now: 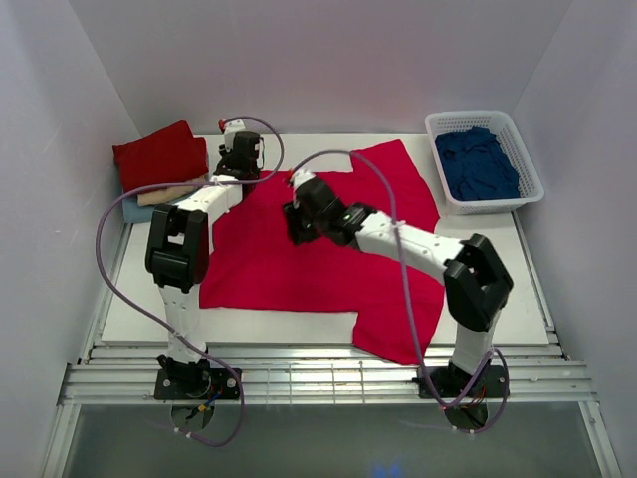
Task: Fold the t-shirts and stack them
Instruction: Flatten the tshirt out
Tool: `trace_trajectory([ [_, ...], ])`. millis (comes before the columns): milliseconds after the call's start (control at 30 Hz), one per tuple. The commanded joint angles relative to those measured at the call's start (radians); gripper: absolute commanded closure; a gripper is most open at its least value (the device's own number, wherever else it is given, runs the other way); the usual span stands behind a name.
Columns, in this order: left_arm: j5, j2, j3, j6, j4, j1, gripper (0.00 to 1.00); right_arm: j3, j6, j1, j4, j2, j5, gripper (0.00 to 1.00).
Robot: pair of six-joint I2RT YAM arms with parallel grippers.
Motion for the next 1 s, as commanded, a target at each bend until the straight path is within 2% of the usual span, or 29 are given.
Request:
trace_trajectory([
  [0, 0.004, 0.058, 0.147, 0.058, -0.064, 0.033, 0.54, 0.074, -0.05, -0.172, -0.028, -0.13, 0.121, 0.49],
  [100, 0.027, 0.166, 0.353, 0.081, -0.186, 0.067, 0.54, 0.122, -0.071, -0.373, -0.033, -0.082, 0.033, 0.49],
  [133, 0.03, 0.235, 0.45, 0.093, -0.22, 0.075, 0.54, 0.142, -0.086, -0.402, -0.038, -0.059, 0.025, 0.49],
  [167, 0.031, 0.261, 0.485, 0.099, -0.26, 0.087, 0.54, 0.166, -0.096, -0.429, -0.053, -0.001, 0.015, 0.49],
  [300, 0.047, 0.304, 0.511, 0.125, -0.254, 0.107, 0.57, 0.37, -0.134, -0.547, -0.122, 0.194, -0.034, 0.49],
  [433, 0.022, 0.349, 0.556, 0.133, -0.291, 0.119, 0.6, 0.712, -0.139, -0.64, -0.194, 0.418, -0.106, 0.49],
  [567, 0.01, 0.393, 0.588, 0.153, -0.294, 0.128, 0.61, 0.866, -0.099, -0.72, -0.186, 0.59, -0.25, 0.49],
  [733, 0.01, 0.424, 0.619, 0.161, -0.291, 0.139, 0.63, 0.771, -0.114, -0.768, -0.036, 0.569, -0.246, 0.47],
  [967, -0.012, 0.436, 0.603, 0.164, -0.29, 0.145, 0.63, 0.817, -0.158, -0.798, -0.013, 0.619, -0.193, 0.42],
])
